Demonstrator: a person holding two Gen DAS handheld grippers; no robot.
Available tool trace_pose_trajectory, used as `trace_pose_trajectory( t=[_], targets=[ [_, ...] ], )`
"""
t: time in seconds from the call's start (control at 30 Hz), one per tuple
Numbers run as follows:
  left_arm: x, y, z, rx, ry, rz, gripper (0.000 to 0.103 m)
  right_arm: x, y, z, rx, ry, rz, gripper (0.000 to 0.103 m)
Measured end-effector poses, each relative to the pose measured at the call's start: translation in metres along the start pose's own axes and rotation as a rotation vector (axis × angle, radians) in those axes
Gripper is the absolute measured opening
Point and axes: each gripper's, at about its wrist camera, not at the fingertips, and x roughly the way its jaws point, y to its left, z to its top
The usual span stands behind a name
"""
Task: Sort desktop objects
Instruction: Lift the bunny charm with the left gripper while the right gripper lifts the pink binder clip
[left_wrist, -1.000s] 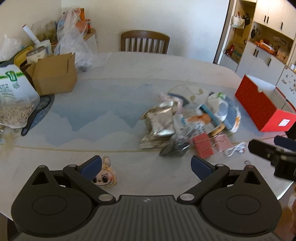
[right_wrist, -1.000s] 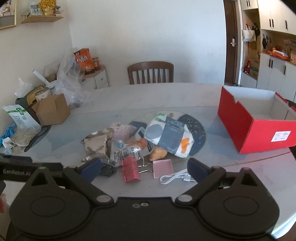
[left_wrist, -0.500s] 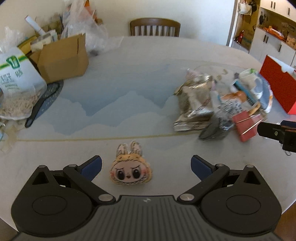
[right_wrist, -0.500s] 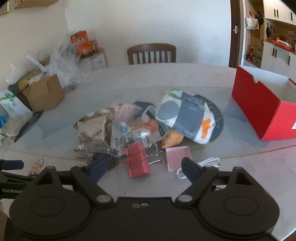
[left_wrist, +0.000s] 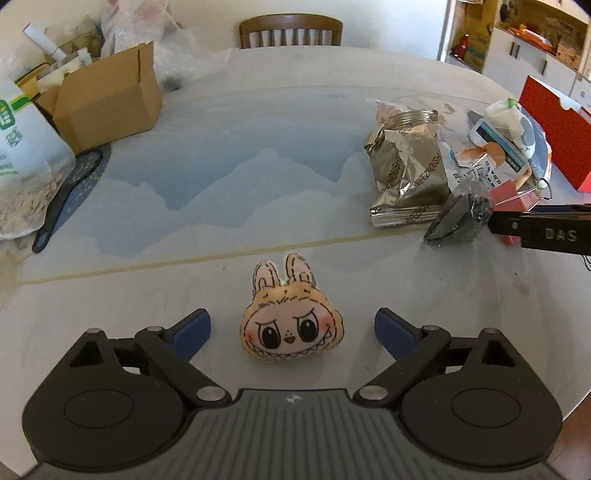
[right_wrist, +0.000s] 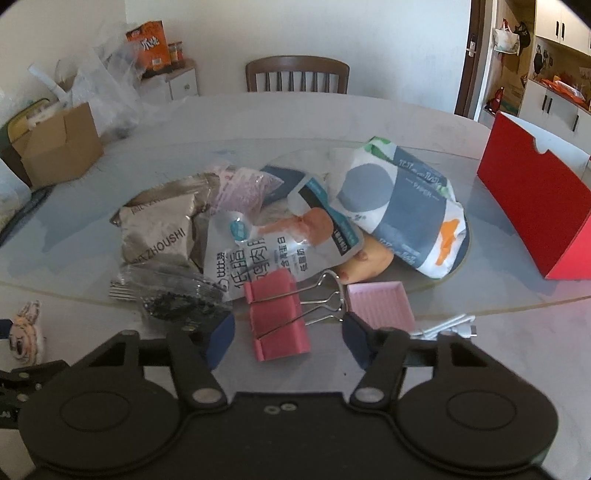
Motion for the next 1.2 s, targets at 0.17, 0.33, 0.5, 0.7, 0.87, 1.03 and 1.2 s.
trace_pose_trajectory(
  t=[0.17,0.33,0.5,0.7,0.87,1.03,1.2],
  targets=[
    [-0.003,-0.001,0.003,0.044,-0.020,-0.027,0.073,0.006,0.005,0.002,-0.010,0.017,-0.022,0.047],
    [-0.007,-0.002,0.004,0.088,-0.031,-0.049,0.051,0.005,0.008,0.002,-0.020,0.017,-0.035,0.036],
    [-0.005,0.001,0.008,0.097,-0.027,-0.072,0.048,0.001,0.009,0.005,-0.016,0.011,-0.052,0.033],
    [-0.005,0.002,0.015,0.114,-0.043,-0.098,0.048,-0.011,0.008,0.011,-0.003,-0.007,-0.070,0.029],
    [-0.010,0.002,0.026,0.116,-0.071,-0.132,0.048,-0.024,0.003,0.014,0.008,-0.017,-0.086,0.029],
    [-0.017,-0.007,0.042,0.125,-0.101,-0.176,0.048,-0.042,-0.005,0.017,0.021,-0.032,-0.080,0.029],
    [-0.023,-0.022,0.058,0.148,-0.123,-0.203,0.048,-0.056,-0.013,0.018,0.036,-0.043,-0.067,0.029]
  ],
)
